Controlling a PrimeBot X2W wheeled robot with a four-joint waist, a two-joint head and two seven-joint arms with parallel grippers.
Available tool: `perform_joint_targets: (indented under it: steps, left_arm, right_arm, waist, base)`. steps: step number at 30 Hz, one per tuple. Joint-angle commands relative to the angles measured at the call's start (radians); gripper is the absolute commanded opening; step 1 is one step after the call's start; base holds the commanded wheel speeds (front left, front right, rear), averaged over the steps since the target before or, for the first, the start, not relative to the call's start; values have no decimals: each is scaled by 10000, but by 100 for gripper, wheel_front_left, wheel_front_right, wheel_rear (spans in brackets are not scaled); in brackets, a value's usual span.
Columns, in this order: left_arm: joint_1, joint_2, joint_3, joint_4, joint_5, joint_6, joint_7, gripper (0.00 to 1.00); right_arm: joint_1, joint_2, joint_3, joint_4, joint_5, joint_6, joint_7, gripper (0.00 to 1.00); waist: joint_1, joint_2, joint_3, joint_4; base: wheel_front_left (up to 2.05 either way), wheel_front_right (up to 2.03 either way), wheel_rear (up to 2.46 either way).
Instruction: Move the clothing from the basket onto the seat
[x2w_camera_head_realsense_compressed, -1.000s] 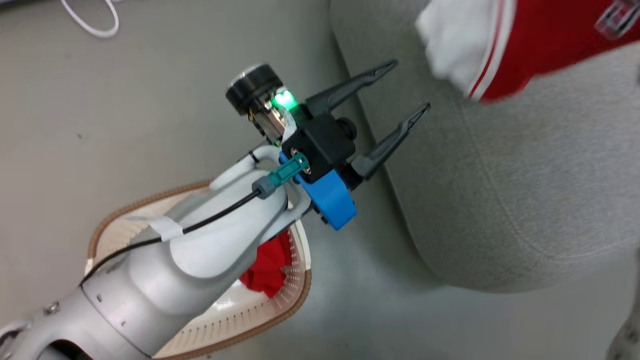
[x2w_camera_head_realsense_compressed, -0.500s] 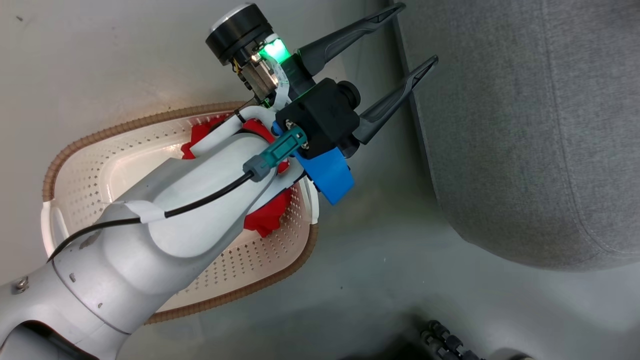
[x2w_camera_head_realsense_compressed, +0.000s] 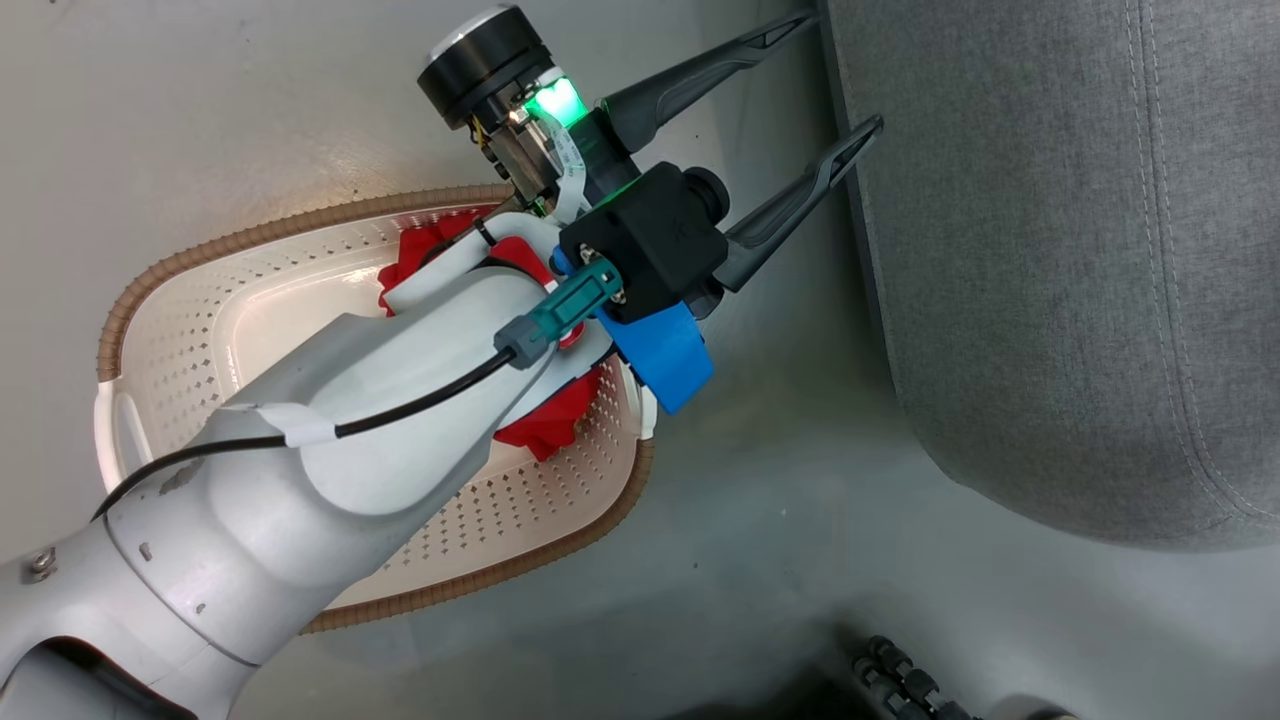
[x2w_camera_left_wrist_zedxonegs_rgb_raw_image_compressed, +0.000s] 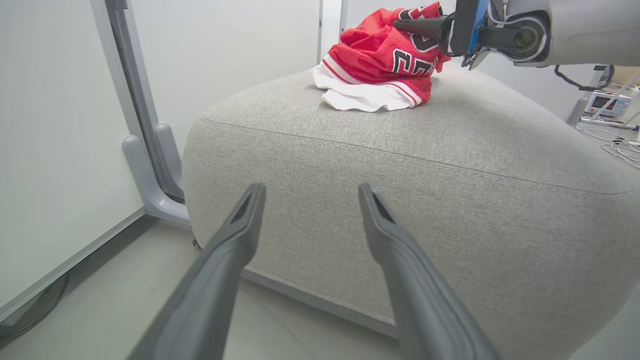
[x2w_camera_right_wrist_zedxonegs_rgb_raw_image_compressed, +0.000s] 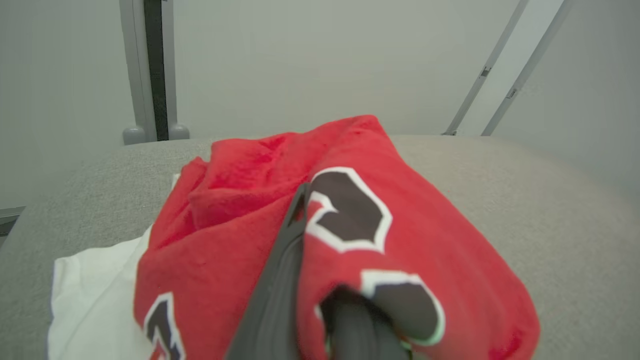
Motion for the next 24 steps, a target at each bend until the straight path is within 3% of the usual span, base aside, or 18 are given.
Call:
perform_joint_targets:
  steps: [1,3,4,5,10,16,24]
  left_arm:
    - [-106,27,7,-11,-13,36,-37,100]
    - [-62,23,-8,15,-45,55,-56,100]
    - [-23,18,-14,34,-59,63,-64,100]
    - [22,5,-18,53,-68,80,-63,100]
    - [367,-157,30,191,-191,147,-195,100]
    - [1047,-374,245,432,-442,192,-300,100]
    - [2556,-524,1291,172,-536,237,-314,100]
  right_arm:
    - [82,50,52,298,44,3,-1,0]
    - [0,64,16,459,52,3,-1,4]
    - [-2,77,-34,495,45,3,-1,71]
    - [43,89,-50,528,42,3,-1,100]
    - [870,248,-252,62,-14,2,-1,100]
    - [2955,588,-487,-961,-81,3,0,100]
    - [5180,1404,-9,-2782,-191,3,0,100]
  waist:
    - [-1,0,-33,21]
    - [-1,0,-93,43]
    - [-1,0,-147,53]
    - [-1,0,-207,58]
    - [-1,0,-814,69]
    - [-1,0,-1988,174]
    - [-1,0,-3669,369]
  base:
    - [0,0,0]
    - [0,0,0]
    - [0,0,0]
    - [0,0,0]
    - [0,0,0]
    - [0,0,0]
    - [0,0,0]
